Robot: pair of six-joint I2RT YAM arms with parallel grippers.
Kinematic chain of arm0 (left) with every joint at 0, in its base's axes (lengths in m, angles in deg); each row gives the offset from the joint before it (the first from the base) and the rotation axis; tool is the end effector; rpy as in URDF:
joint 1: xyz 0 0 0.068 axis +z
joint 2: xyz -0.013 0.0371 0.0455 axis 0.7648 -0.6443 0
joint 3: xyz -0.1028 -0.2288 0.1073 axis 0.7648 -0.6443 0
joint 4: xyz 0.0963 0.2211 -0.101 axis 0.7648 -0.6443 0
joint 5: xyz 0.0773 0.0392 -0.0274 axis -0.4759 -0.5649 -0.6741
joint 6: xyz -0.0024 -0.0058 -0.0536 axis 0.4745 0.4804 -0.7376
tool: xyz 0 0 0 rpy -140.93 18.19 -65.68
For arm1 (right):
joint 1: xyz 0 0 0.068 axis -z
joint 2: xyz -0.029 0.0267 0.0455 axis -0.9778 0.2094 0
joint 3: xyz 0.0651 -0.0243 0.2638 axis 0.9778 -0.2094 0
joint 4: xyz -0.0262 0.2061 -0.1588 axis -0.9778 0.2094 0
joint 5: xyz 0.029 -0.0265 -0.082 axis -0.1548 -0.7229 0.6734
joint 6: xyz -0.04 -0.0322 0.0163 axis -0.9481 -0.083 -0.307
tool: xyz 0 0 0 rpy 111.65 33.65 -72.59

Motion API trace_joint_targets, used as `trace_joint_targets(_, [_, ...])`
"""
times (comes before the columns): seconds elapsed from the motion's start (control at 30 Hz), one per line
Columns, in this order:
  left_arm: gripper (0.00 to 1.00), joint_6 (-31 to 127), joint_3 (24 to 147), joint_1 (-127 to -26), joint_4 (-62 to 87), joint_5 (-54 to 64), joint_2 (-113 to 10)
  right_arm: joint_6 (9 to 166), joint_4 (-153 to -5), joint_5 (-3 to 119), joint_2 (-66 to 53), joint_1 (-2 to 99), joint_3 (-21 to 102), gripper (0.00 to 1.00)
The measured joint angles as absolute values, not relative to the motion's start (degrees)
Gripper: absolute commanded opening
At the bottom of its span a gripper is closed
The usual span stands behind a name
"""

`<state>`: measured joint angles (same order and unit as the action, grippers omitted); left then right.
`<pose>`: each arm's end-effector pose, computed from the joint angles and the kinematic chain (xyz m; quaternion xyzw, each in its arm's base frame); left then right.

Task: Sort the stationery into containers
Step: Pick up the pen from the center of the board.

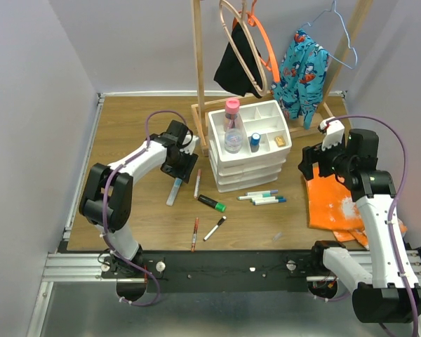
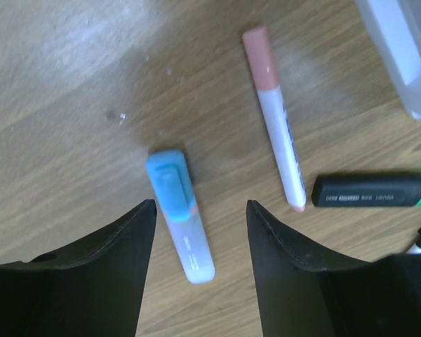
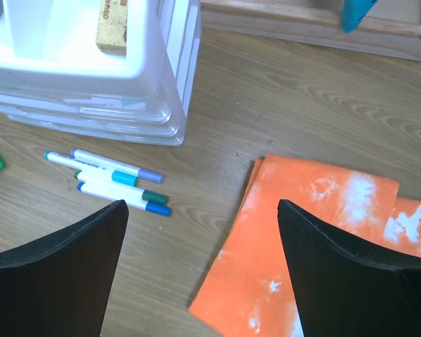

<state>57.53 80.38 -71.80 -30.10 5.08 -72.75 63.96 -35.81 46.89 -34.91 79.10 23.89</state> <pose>0.3048 -0.1281 0.2035 0.1854 0.9649 -0.1036 0.1546 0.1836 0.0076 0.3436 -0.1899 0.8683 0.0755 0.4520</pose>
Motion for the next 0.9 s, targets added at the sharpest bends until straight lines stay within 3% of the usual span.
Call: trace_joint_targets(0.9, [0.45,60.0,83.9,-73.0,-29.9,-1.1,-80.6,65.6,-37.8,49.8,-37.1,79.1,21.5,0.95])
